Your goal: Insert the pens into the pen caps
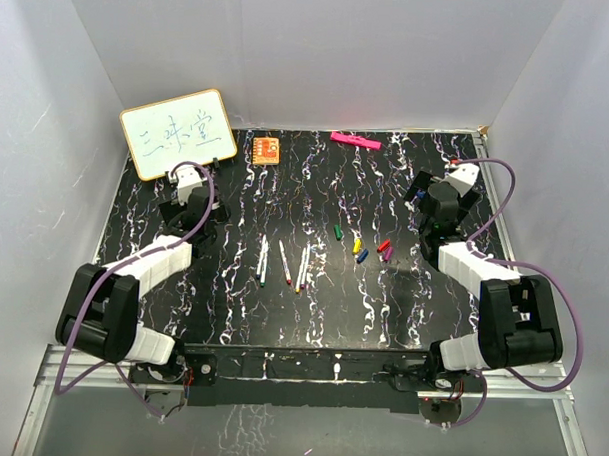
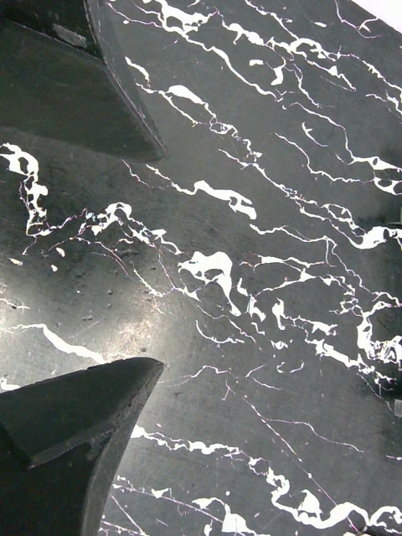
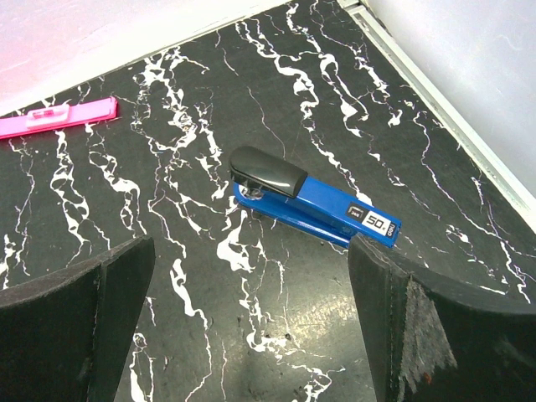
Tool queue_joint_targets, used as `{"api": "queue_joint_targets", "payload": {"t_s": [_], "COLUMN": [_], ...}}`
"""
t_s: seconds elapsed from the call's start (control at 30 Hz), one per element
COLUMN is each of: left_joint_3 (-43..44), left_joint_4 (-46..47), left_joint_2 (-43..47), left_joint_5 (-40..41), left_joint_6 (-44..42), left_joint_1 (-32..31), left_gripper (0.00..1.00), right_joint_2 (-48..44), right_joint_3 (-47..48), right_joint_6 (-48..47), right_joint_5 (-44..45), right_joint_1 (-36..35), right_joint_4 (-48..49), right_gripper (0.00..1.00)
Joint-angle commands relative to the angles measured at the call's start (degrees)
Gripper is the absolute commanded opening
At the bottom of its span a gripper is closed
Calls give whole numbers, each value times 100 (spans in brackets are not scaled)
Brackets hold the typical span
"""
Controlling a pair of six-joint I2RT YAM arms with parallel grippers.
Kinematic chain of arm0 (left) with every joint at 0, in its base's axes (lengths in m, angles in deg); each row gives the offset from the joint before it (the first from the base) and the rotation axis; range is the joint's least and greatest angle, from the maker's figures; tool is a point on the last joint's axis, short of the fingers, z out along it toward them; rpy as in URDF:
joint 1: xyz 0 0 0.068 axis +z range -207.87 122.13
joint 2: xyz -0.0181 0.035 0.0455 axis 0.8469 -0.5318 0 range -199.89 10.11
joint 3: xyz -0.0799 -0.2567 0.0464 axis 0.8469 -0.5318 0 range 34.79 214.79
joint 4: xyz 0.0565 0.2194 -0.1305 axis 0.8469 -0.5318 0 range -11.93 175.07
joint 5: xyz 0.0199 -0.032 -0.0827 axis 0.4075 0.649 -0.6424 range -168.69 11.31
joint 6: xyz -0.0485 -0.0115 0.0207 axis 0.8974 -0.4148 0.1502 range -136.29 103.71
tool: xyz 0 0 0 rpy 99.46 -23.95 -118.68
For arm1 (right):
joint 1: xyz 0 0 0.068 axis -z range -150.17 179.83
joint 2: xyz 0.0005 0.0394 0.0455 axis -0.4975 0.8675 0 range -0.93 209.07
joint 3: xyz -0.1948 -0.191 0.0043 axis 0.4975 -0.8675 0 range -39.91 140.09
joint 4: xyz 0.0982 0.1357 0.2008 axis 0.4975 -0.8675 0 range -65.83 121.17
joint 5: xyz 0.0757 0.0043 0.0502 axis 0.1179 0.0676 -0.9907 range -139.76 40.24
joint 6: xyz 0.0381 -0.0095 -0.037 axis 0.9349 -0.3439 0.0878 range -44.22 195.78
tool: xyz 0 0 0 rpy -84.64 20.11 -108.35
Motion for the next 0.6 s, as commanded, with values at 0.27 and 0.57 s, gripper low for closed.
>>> {"api": "queue_joint_targets", "payload": {"t_s": [0.27, 0.57], "left_joint_3": [656, 886], "left_joint_4": [-783, -1787], "left_joint_2": [-262, -438], "left_joint_5": [-852, -1700], "left_joint_6": [34, 258], "left_joint_1": [-14, -599], "left_gripper": [79, 56], "right_joint_2": [-115, -314], "right_joint_3": [427, 237], "right_joint_6": [177, 114], "right_joint_5": [240, 591], "right_joint_1": [-13, -12], "right_joint_4": [67, 267], "right_gripper": [98, 98]}}
